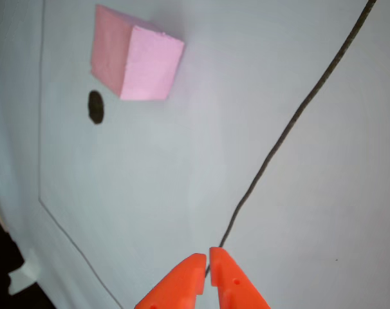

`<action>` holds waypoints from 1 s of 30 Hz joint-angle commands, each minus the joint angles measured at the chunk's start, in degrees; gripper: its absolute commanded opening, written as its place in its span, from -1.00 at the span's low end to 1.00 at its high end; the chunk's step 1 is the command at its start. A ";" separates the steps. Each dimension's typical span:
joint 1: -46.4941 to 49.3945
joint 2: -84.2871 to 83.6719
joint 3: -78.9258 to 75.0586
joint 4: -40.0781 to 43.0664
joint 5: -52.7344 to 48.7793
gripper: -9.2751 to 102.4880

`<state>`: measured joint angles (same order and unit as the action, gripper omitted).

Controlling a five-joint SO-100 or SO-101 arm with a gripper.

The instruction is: Grasp the colored block, Place it on the black dot, and then return the arm to the default position.

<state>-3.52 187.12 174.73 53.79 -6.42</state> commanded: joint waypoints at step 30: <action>0.88 0.26 -0.53 0.26 1.05 -0.83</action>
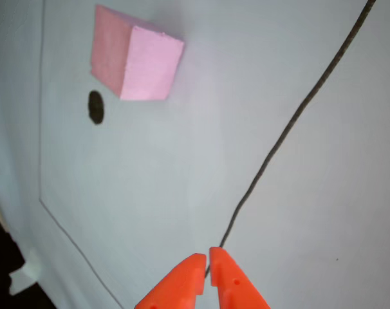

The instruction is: Grasp the colored block, Place it on the black dot, and then return the arm to the default position.

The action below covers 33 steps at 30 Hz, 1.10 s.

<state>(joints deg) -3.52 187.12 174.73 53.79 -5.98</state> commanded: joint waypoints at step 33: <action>10.81 -90.79 -80.33 4.66 12.74 -0.84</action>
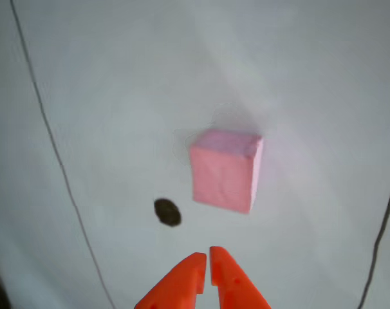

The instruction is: Grasp the colored block, Place it on the black dot, and then return the arm to the default position.

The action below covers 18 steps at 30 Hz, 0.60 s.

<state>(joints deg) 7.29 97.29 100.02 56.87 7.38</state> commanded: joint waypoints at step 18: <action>2.37 -13.18 -6.86 0.70 -4.31 -0.84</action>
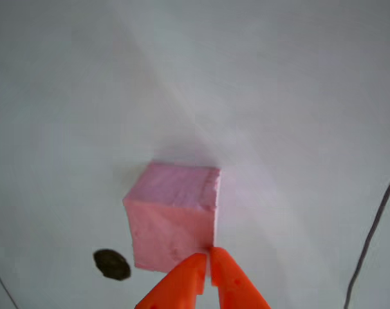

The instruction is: Grasp the colored block, Place it on the black dot, and then return the arm to the default position.

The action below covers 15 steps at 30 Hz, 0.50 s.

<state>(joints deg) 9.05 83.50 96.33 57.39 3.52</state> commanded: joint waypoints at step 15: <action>0.44 3.34 -6.06 4.39 -1.41 -0.50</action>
<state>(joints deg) 9.76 83.41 93.16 61.52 2.46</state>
